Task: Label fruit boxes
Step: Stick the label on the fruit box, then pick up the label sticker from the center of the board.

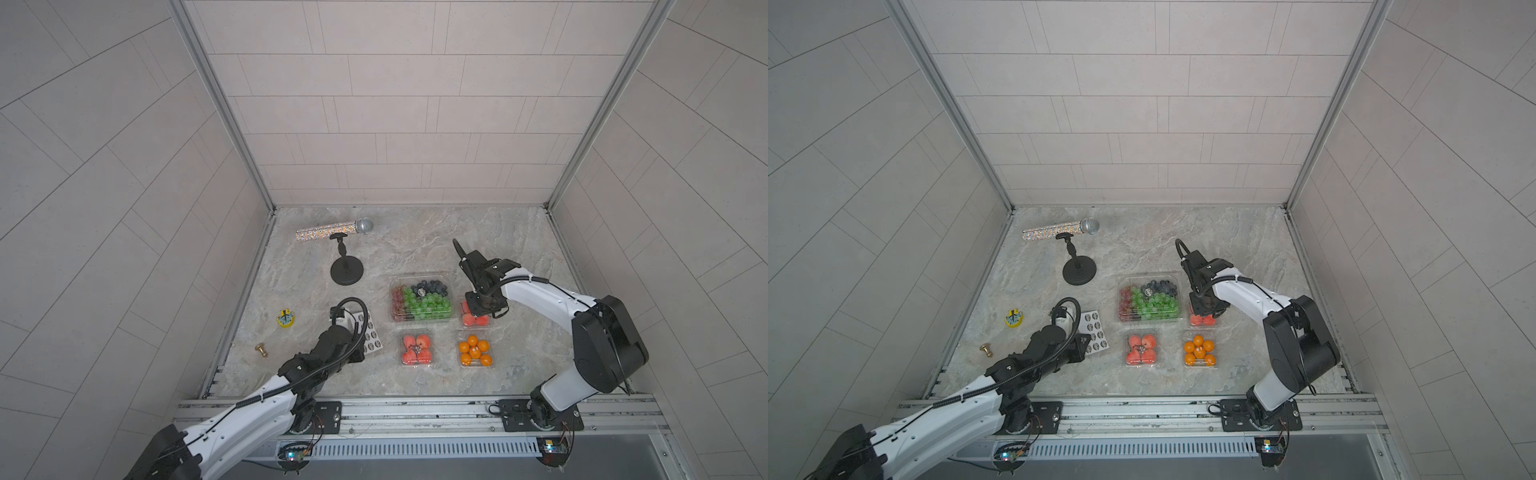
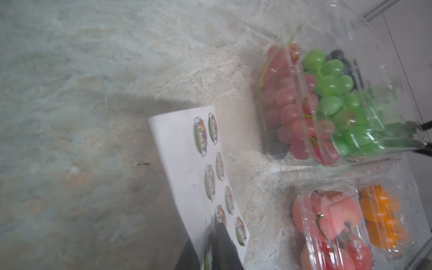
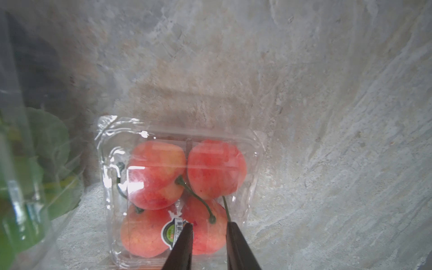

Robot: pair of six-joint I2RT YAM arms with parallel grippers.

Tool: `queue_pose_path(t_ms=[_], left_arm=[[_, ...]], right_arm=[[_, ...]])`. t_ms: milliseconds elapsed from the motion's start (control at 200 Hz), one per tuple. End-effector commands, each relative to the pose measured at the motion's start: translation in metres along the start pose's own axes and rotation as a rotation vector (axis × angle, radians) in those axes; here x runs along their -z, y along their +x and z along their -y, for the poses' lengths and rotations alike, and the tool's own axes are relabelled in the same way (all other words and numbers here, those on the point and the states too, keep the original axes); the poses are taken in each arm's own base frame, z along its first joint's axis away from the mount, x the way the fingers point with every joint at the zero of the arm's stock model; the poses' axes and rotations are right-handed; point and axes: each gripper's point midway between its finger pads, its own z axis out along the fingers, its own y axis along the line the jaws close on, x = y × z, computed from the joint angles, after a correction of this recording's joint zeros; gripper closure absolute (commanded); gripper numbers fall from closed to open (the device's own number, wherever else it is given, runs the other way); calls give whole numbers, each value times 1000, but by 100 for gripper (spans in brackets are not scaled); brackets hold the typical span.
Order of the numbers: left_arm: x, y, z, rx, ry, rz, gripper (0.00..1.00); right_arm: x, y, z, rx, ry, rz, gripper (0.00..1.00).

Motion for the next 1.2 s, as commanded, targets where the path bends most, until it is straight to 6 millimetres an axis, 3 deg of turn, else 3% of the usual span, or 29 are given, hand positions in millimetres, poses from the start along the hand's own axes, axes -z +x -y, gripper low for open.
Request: queue_pose_path(t_ms=[0, 275, 455, 550, 585, 685, 705, 765, 896, 916, 931, 1066, 1191], left_arm=[[5, -6, -10, -8, -65, 16, 80], [16, -15, -19, -12, -124, 56, 61], [25, -20, -21, -11, -135, 77, 28], [25, -20, -20, -12, -138, 75, 15], [24, -21, -20, -13, -142, 71, 12], [23, -17, -15, -35, -161, 23, 8], [23, -16, -13, -42, -166, 14, 7], [21, -13, -9, -69, -186, 0, 5], [15, -3, -13, -148, -276, -7, 1], [15, -9, -4, -150, -267, 5, 1], [14, -9, -3, -156, -272, 6, 1], [7, -8, -4, -209, -353, 21, 0], [-2, -7, 2, -224, -350, 29, 0]], right_arm=[[-2, -1, 2, 6, 24, 2, 72], [-8, 11, 3, 20, 46, -36, 69], [7, 7, 9, 3, 61, 15, 63], [25, -2, 6, -10, 44, 90, 56], [34, -6, 5, -19, 40, 130, 47], [69, -18, 0, -60, 15, 272, 40], [77, -19, 1, -73, 11, 305, 33], [97, -26, 0, -120, -23, 423, 24], [125, -29, 0, -177, -136, 616, 21], [128, -28, 3, -185, -142, 643, 4], [132, -28, 5, -195, -146, 668, 1], [153, -20, 14, -213, -206, 803, 0], [164, -17, 1, -190, -310, 825, 0]])
